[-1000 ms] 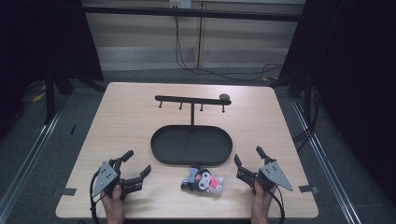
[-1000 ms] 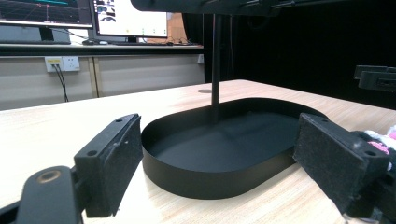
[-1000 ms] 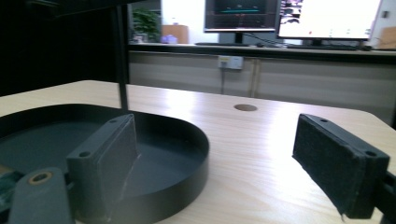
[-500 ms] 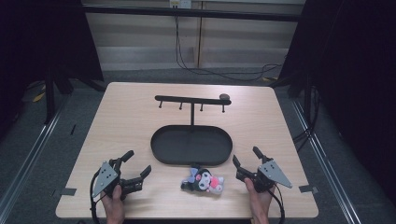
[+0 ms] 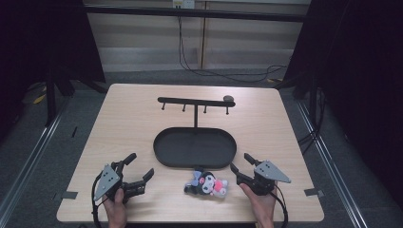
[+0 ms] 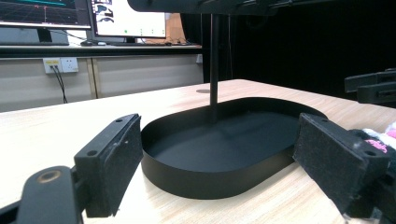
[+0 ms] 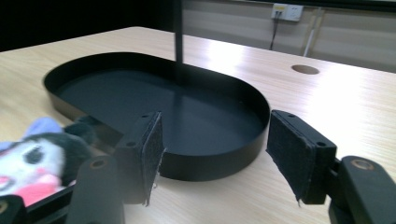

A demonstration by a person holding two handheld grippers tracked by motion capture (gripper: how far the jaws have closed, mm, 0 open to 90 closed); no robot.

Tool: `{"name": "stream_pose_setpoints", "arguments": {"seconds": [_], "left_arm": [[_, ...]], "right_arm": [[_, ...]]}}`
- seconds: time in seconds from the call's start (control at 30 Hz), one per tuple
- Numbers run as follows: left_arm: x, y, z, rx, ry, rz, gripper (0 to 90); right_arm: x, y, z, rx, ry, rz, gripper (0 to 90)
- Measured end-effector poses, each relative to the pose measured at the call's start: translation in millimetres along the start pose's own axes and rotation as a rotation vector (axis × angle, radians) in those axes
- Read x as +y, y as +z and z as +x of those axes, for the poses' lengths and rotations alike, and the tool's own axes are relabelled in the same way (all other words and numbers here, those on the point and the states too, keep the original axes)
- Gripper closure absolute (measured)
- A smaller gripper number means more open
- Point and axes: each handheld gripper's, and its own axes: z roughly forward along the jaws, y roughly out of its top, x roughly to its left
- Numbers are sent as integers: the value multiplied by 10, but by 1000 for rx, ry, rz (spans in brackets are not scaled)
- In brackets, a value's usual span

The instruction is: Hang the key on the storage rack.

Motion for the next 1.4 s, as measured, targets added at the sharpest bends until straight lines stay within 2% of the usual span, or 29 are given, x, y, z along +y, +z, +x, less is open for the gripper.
{"name": "stream_pose_setpoints", "arguments": {"seconds": [0.07, 0.1, 0.23, 0.4, 0.47, 0.5, 0.57, 0.7, 0.73, 0.77, 0.87, 0.9, 0.93, 0.97, 1.03, 1.07, 1.1, 1.13, 1.23, 1.27, 1.3, 1.33, 1.4], "left_arm": [[1, 0, 1, 0, 3, 1, 154], [0, 0, 1, 0, 1, 0, 154], [0, -2, -1, 4, 0, 1, 154], [0, 0, 0, 2, 0, 0, 154], [-1, -2, -7, 8, -4, -1, 155], [-1, -2, -7, 8, -4, -1, 155], [0, 0, -4, 4, -2, -3, 155], [-1, -3, -7, 8, -3, -1, 155], [-1, -2, -7, 8, -3, -1, 155], [-1, -2, -7, 8, -3, -1, 155], [0, 0, 1, 1, 2, 1, 155], [-1, 0, -5, 6, -9, -1, 155], [-2, -2, -7, 4, -8, 1, 155], [-2, -2, -7, 4, -8, 1, 155], [1, -1, 1, 0, 4, 1, 155], [1, 0, 2, 0, 2, 0, 155], [-2, -1, -6, 6, -9, -1, 155], [-2, -1, -7, 3, -9, 0, 155], [1, -1, 2, 0, 2, 0, 155], [1, -1, 2, -1, 2, 0, 155], [0, -1, 1, 2, -2, -1, 155], [0, -1, 1, 2, -2, -1, 155], [0, 0, 1, 2, -3, -1, 154]], "right_arm": [[44, -4, 25, 23, -8, 13, 424], [92, 4, 54, 60, -16, 35, 430], [179, 41, 102, 128, -37, 103, 471], [271, 60, 159, 196, -11, 157, 470], [340, 101, 216, 232, -16, 217, 471], [340, 101, 216, 232, -16, 217, 471], [394, 136, 252, 252, -21, 258, 471], [484, 203, 321, 266, -68, 308, 467], [521, 251, 326, 285, -65, 345, 467], [521, 251, 326, 285, -65, 345, 467], [578, 322, 330, 324, -47, 392, 467], [599, 346, 338, 335, -47, 412, 477], [646, 396, 363, 358, -65, 452, 514], [646, 396, 363, 358, -65, 452, 514], [700, 455, 397, 386, -73, 481, 534], [755, 524, 435, 428, -78, 514, 552], [755, 524, 435, 428, -78, 514, 552], [777, 563, 452, 448, -84, 530, 566], [828, 690, 490, 487, -98, 585, 588], [853, 764, 513, 517, -106, 622, 598], [853, 764, 513, 517, -106, 622, 598], [880, 821, 558, 533, -117, 674, 591], [888, 850, 579, 536, -127, 691, 590]]}}
